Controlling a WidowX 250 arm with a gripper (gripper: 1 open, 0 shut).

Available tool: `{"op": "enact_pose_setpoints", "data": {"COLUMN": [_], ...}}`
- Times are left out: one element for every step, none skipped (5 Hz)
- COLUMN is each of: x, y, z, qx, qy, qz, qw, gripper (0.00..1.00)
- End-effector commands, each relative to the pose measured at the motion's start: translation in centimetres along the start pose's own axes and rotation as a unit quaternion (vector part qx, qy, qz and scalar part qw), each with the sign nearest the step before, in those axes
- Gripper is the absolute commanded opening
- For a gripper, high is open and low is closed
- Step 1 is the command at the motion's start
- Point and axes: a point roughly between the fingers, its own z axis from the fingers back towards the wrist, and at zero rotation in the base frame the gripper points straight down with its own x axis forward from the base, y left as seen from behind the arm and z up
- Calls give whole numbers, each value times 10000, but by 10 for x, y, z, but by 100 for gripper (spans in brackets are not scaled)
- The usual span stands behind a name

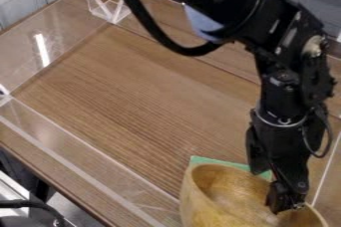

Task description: Put the green block in the brown bowl

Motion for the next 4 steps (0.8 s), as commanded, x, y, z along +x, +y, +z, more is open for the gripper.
{"op": "enact_pose_setpoints", "data": {"x": [4, 4, 4, 4], "y": [4, 6, 7, 9], "z": [5, 0, -4, -8], "qx": [75, 89, 101, 104], "qy": [-137, -146, -156, -163], "qz": [5, 16, 28, 42], "qw": [9999, 9999, 9998, 9998], "gripper": [100, 100, 100, 100]}}
